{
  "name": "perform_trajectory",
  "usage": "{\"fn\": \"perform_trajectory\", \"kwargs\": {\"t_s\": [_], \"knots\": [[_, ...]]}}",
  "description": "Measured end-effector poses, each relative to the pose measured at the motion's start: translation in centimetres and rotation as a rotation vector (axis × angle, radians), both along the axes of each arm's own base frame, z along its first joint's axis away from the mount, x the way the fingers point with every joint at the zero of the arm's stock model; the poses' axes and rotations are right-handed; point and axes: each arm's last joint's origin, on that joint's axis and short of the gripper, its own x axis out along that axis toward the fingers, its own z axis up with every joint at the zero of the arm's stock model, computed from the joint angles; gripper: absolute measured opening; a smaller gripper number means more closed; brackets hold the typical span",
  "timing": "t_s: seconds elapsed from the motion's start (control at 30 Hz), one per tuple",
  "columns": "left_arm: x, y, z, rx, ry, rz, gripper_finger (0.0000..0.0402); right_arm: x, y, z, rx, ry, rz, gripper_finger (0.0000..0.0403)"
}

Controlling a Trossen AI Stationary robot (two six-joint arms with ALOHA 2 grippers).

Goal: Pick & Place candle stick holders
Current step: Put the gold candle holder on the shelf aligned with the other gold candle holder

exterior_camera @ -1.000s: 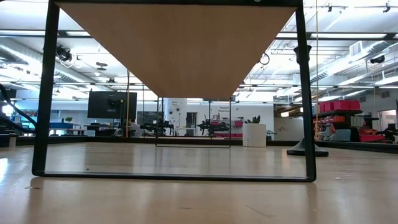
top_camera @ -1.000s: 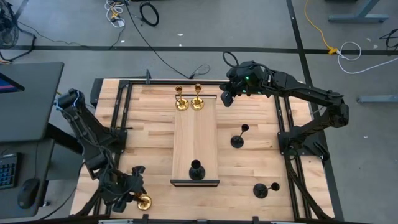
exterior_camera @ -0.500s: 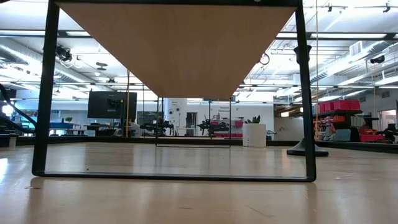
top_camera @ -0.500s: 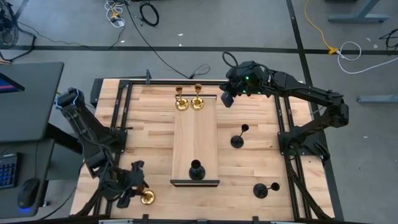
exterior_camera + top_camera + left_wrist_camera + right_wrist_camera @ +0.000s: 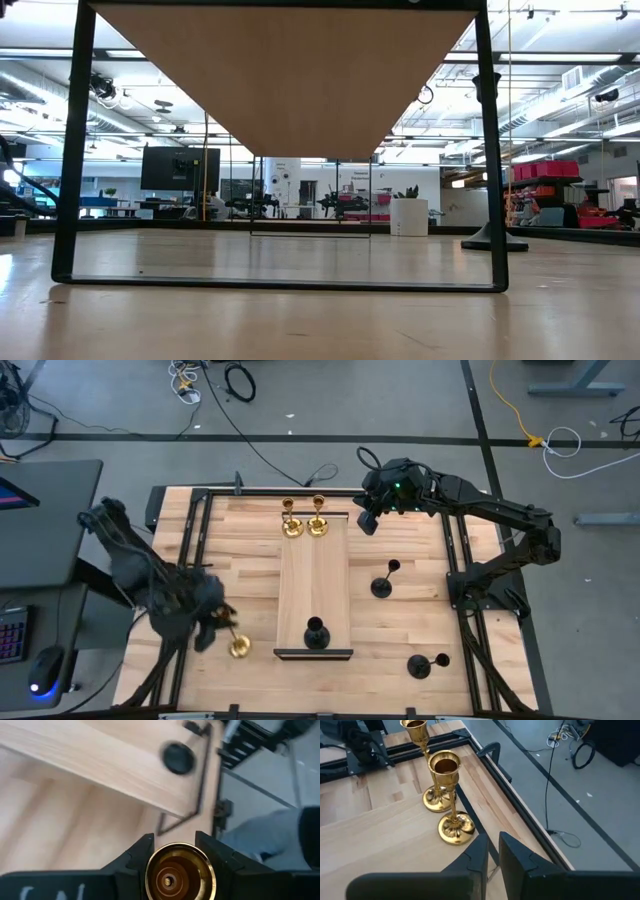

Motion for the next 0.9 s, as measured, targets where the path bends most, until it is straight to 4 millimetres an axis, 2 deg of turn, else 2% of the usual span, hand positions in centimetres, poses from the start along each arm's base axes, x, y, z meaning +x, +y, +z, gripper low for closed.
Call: {"fn": "perform_trajectory", "kwargs": {"t_s": [0.1,0.23,0.47,0.63,0.9], "knots": [[-0.9,2.0,3.7,0.005,-0.016,0.071,0.013,0.0,0.0,0.0,0.0,-0.002,0.023,0.0048],[-2.1,4.6,8.3,0.001,-0.123,0.164,0.013,0.3,0.1,0.3,0.002,-0.038,0.065,0.0048],[-2.6,8.0,13.9,0.058,-0.27,0.281,0.013,0.8,0.2,1.4,-0.022,-0.159,0.151,0.0048],[-0.6,8.9,16.4,0.19,-0.305,0.305,0.013,0.6,0.7,3.1,-0.004,-0.315,0.266,0.0048],[4.9,10.5,18.2,0.279,-0.3,0.269,0.013,0.5,2.6,5.9,0.133,-0.584,0.529,0.0048]]}}
